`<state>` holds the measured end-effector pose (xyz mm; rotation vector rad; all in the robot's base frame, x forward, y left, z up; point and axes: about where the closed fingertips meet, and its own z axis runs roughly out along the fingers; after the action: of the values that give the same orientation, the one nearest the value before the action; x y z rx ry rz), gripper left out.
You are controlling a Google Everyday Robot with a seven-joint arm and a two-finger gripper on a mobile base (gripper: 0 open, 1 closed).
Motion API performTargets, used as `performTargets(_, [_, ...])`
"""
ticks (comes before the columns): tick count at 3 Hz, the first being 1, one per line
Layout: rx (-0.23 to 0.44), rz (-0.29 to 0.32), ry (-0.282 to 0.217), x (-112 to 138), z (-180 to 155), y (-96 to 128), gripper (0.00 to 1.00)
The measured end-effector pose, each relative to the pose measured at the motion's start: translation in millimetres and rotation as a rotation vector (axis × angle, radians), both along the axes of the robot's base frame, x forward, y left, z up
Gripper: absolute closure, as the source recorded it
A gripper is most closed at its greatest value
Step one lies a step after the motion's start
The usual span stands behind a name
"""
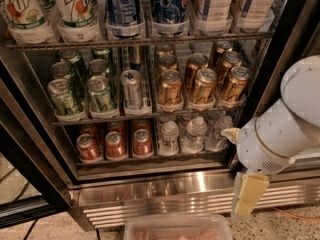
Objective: Pick coke can from bottom shelf of fridge
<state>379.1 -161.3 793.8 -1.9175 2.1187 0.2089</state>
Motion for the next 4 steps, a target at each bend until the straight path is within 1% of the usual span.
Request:
performTargets(1, [0.1,-0.053,0.049,-12,-43,25,0.0])
performTargets(2, [0.186,-0.058,0.054,-13,-97,60,0.0])
performTargets(3, [0.251,-0.039,0.001,5,-131,94,0.0])
performTargets(4, [0.336,-0.045,-0.042,24,-155,122,0.0])
